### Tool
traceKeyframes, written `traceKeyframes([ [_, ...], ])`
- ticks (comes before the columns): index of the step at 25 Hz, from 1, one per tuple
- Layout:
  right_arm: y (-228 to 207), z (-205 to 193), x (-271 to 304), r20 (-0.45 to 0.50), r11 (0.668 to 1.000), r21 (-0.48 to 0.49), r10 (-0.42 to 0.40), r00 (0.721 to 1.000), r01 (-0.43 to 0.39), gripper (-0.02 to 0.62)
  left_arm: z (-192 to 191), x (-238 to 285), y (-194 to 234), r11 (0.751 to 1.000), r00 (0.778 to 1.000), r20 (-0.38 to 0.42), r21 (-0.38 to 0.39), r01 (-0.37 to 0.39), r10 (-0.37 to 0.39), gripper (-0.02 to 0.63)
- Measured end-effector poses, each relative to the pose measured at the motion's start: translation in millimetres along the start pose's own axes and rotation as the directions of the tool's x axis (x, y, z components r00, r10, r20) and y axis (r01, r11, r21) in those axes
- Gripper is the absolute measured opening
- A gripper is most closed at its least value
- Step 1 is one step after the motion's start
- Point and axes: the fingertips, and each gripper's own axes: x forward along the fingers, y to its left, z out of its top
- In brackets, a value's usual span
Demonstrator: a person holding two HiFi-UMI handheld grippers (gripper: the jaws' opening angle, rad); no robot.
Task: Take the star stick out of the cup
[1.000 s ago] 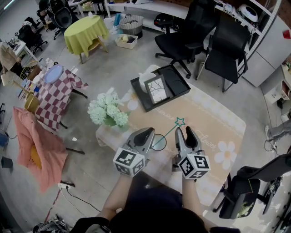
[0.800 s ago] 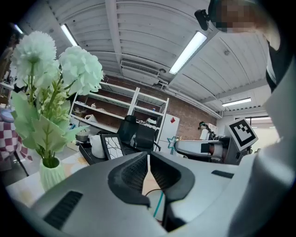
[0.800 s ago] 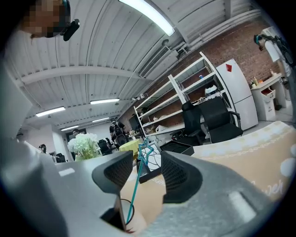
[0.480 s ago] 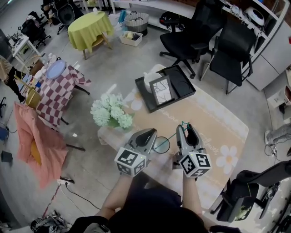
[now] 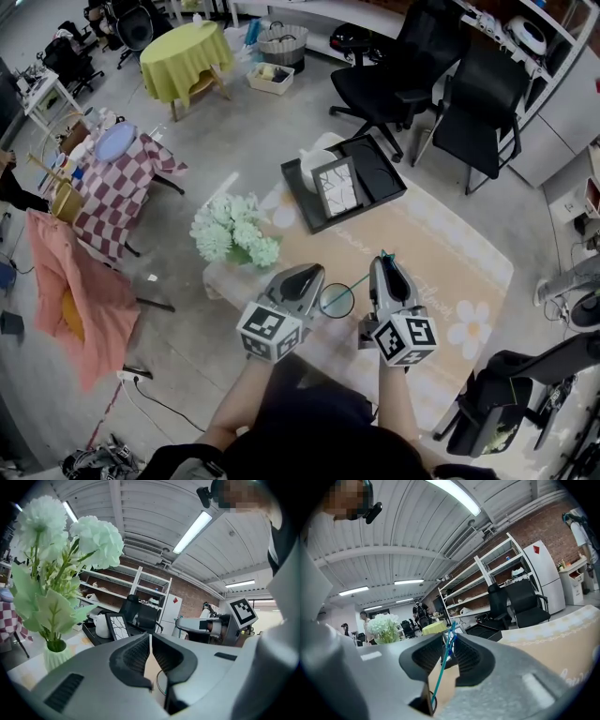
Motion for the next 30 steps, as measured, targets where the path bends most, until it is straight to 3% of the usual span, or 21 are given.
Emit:
traceKeyframes([
  [4,0.4,1.8,-1.2,0.009,1.0,-0.009,-0.014,1.0,0.014,0.027,0.6,-0.1,0.2,1.0,1.0,0.004,0.002,0.01,-0.01,0.025],
  [16,12.8,9.4,-7.0,0.061,0.997,-0.041,-0.063,0.996,0.065,0.02,9.2,-13.6,9.7,1.0,1.0,0.02,0.02,0.019,-0.02,0.025],
  [30,39.9,19.8,-38.1,0.186,0.987,-0.087,-0.12,0.975,0.138,0.016,15.5,-26.3,-4.3,0.988,0.99,0.019,0.08,0.135,-0.136,0.025],
])
